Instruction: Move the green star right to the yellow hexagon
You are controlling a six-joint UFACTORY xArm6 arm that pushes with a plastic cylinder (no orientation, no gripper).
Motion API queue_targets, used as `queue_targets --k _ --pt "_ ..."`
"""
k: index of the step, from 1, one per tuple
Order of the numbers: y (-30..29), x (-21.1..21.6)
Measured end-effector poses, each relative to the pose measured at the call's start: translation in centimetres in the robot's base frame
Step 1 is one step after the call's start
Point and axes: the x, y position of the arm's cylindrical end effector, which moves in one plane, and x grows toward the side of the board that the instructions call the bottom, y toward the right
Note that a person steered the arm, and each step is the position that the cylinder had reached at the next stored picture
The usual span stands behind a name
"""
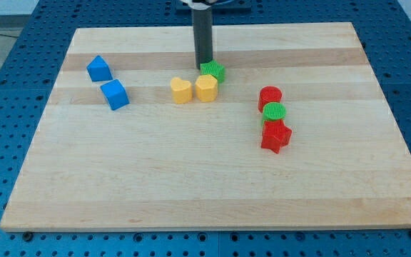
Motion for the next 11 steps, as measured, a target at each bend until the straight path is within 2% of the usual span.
queue_targets --k 2,3,5,8,11 --pt "-4.2 0.7" --pt "-3.5 2.0" --pt "1.9 2.0" --pt "4.4 2.3" --pt "4.5 2.9"
